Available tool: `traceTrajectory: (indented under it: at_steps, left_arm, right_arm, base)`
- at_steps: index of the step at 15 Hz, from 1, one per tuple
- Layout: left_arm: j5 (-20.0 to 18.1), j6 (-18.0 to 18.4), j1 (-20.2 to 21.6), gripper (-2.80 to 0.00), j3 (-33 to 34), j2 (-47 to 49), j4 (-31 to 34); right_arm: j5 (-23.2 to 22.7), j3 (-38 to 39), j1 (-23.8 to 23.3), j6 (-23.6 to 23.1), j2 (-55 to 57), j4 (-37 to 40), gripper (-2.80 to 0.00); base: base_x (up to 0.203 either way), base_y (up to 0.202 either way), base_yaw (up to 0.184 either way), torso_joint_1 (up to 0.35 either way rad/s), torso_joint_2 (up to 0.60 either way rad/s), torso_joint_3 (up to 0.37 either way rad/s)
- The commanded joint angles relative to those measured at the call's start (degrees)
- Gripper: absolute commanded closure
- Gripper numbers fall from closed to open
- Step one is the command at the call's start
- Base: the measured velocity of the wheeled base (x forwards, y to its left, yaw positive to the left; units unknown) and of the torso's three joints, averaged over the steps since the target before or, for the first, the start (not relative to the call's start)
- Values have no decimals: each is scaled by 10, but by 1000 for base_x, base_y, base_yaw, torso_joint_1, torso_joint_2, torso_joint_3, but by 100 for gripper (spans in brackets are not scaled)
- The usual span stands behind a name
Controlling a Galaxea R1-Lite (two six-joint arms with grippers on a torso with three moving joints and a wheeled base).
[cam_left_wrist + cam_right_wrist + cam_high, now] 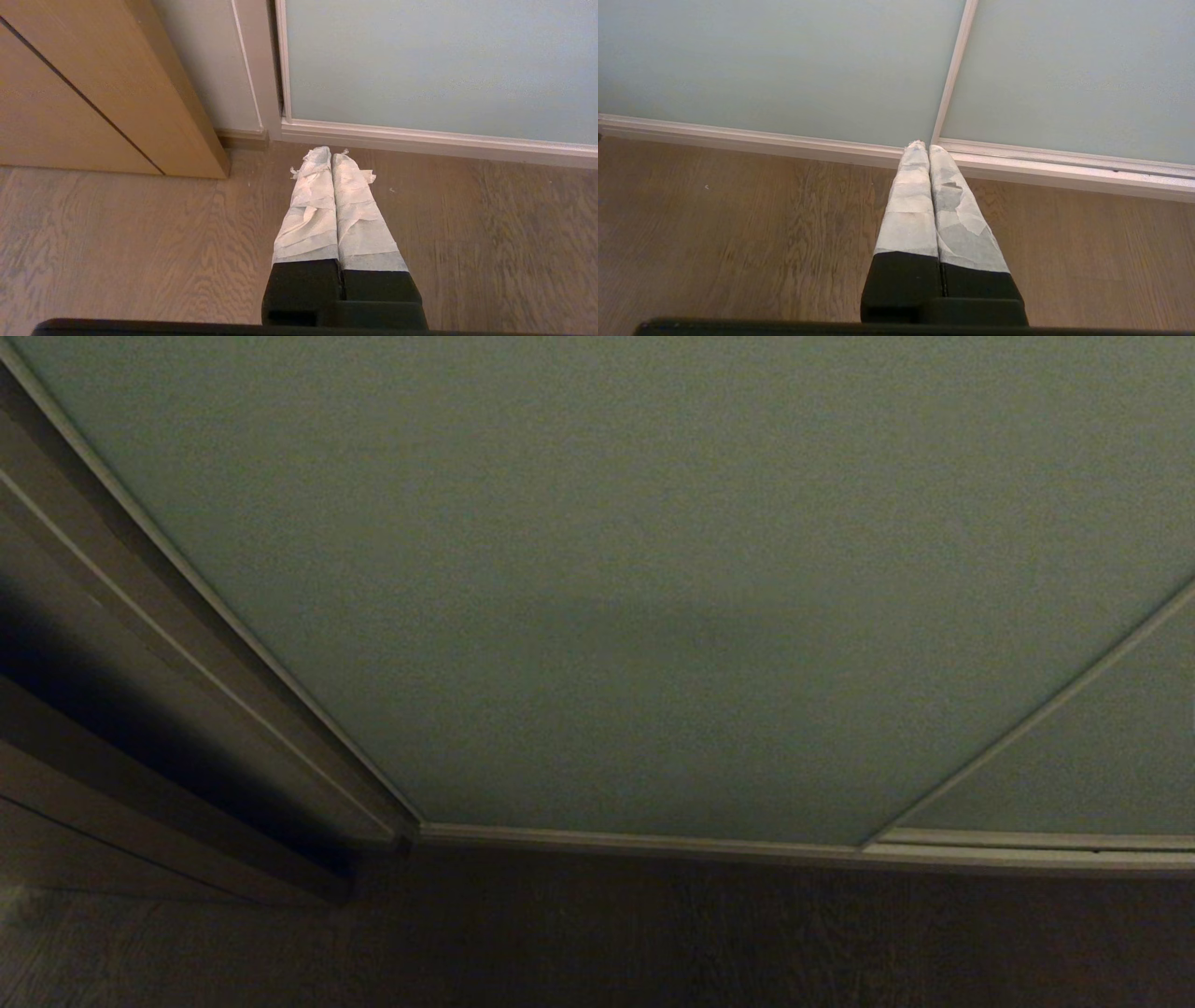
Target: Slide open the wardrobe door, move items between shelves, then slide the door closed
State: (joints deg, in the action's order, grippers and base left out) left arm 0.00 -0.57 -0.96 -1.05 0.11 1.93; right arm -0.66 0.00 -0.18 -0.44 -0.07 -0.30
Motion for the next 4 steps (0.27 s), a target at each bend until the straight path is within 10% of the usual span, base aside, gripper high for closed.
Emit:
traceTrajectory:
  at_steps: [1,4]
  left_arm:
    - [0,0,-1,0,0,1,0]
    - [0,0,0,0,0,1,0]
  right_arm:
    - [-1,1,0,1,-1,0,0]
    - [-1,1,0,1,-1,0,0]
  base:
    - [0,0,0,0,0,0]
    - [0,0,0,0,0,0]
